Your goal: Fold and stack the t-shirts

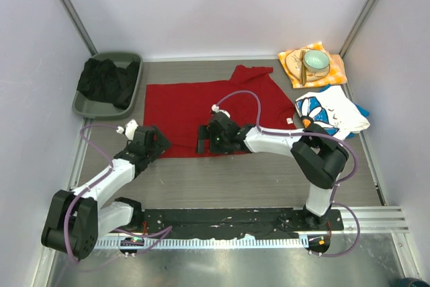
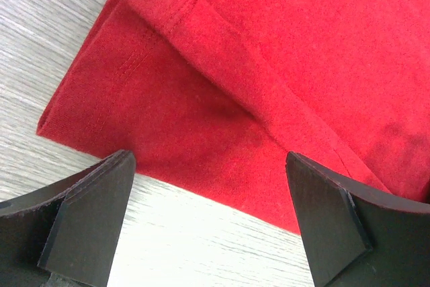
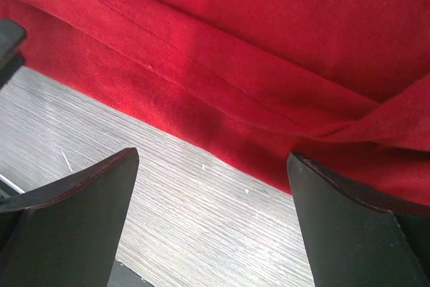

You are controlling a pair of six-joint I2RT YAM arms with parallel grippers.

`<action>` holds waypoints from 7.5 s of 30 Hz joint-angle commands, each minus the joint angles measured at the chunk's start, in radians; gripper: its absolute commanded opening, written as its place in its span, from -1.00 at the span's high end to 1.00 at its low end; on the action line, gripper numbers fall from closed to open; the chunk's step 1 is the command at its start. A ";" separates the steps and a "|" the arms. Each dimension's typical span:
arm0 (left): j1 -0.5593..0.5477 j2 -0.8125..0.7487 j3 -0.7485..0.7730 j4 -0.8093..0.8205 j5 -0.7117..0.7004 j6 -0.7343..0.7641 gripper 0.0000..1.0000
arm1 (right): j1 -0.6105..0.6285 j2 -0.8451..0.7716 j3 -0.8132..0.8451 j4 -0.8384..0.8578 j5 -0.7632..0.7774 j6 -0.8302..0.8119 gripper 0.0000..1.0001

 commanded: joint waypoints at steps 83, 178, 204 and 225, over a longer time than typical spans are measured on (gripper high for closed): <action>-0.109 0.423 0.437 -0.181 0.007 0.069 -0.99 | -0.331 -0.185 -0.131 -0.218 0.404 -0.166 -0.98; -0.162 -0.287 0.467 -0.673 -0.300 0.026 -1.00 | 0.307 0.105 0.062 0.173 -0.061 -0.051 -0.99; -0.161 -0.292 0.470 -0.669 -0.286 0.030 -1.00 | 0.444 0.063 0.188 0.058 0.267 -0.175 -0.99; -0.155 -0.280 0.460 -0.644 -0.295 0.052 -0.99 | 0.335 0.151 0.231 0.139 0.264 -0.189 -0.99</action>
